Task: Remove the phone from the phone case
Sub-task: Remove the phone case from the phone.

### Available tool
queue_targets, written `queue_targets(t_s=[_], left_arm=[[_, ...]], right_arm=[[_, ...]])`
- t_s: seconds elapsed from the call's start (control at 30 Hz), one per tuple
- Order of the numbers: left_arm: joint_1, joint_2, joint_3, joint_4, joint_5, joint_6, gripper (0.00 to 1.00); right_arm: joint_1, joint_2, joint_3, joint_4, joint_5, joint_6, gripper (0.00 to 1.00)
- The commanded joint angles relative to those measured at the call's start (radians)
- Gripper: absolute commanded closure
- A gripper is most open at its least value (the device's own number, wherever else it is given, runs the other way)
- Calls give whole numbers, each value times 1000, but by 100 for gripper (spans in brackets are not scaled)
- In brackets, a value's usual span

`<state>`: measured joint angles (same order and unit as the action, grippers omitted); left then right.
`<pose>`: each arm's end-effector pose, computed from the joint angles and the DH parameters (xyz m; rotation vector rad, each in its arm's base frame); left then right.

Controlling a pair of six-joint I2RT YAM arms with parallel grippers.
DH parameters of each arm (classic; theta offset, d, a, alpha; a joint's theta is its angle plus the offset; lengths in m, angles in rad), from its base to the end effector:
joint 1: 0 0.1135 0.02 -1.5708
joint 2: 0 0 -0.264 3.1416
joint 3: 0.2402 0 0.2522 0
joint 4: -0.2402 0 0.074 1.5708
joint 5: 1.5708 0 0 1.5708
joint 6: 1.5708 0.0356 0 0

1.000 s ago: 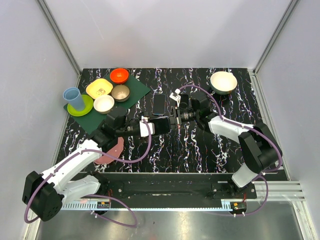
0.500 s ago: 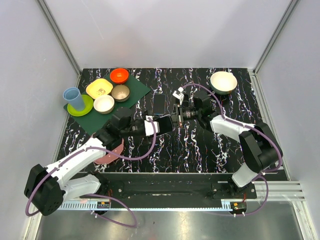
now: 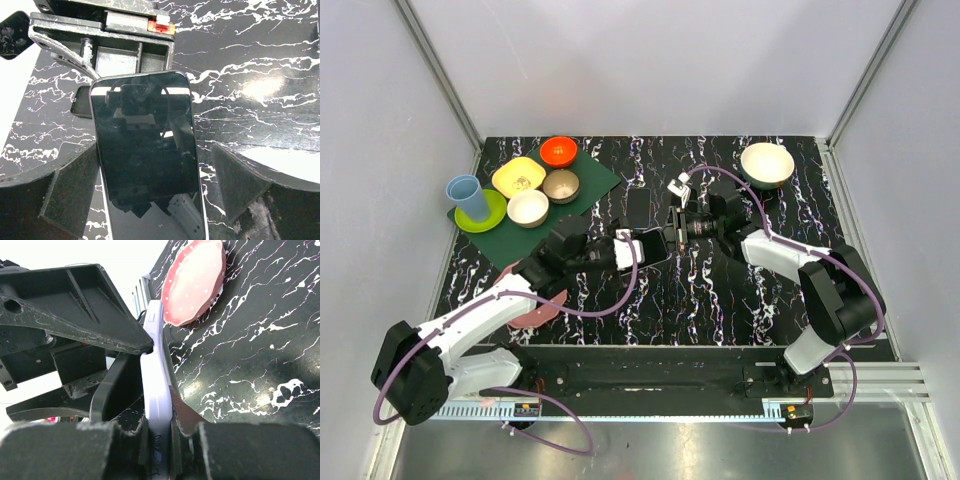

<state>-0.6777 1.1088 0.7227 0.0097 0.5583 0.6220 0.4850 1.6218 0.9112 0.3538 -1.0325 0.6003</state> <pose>0.1820 -0.1707 0.2749 1.4402 1.2848 -0.5787 0.2907 0.1877 0.2306 -0.6652 2.0221 1.6728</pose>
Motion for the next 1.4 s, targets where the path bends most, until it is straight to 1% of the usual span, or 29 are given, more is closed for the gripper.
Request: queue_targets(t_s=[0.0,0.2,0.23,0.27,0.37,0.4,0.47,0.5,0.57,0.6,0.63,0.67,0.7,0.73,0.77,0.8,0.97,1.07,1.23,1.37], left_arm=[[-20,14,11,58,-11,-47,6],[-20,26,12,82,-55,-61,7],[-20,28,12,85,-60,-62,8],[-20,29,14,85,-66,-62,12],[-20,39,14,87,-75,-62,18],[-20,39,12,87,-75,-59,25],[-20,39,12,87,-74,-61,34],[-20,39,12,87,-75,-59,44],[-20,39,14,87,-77,-59,51],[-20,37,14,85,-77,-59,57],[-20,37,14,87,-75,-59,68],[-20,36,14,85,-75,-59,74],[-20,36,14,82,-72,-59,77],[-20,34,14,78,-58,-59,88],[-19,30,17,73,-49,-61,97],[-19,31,17,67,-38,-70,100],[4,37,34,65,75,-136,100],[27,46,37,78,103,-189,100],[58,46,23,118,123,-234,100],[110,51,20,153,169,-312,100]], right_arm=[[-8,-42,26,109,-9,24,100],[-8,-39,28,100,2,23,100],[-8,-39,29,99,3,23,100],[-6,-40,28,99,6,24,100],[-6,-42,29,100,9,30,100],[-6,-42,29,102,11,32,100],[-8,-43,28,105,14,32,100],[-8,-46,26,105,15,32,100],[-8,-46,25,105,23,27,100],[-8,-48,25,105,25,24,100],[-8,-48,23,105,28,23,100],[-8,-49,23,109,29,20,100],[-8,-53,18,112,32,12,100],[-8,-54,12,122,38,-9,100],[-8,-63,5,120,55,-26,100],[-8,-68,2,114,61,-48,100],[-6,-106,-40,105,123,-172,100],[-5,-128,-58,119,138,-211,100],[-3,-152,-71,123,144,-250,100],[4,-166,-81,122,155,-280,100]])
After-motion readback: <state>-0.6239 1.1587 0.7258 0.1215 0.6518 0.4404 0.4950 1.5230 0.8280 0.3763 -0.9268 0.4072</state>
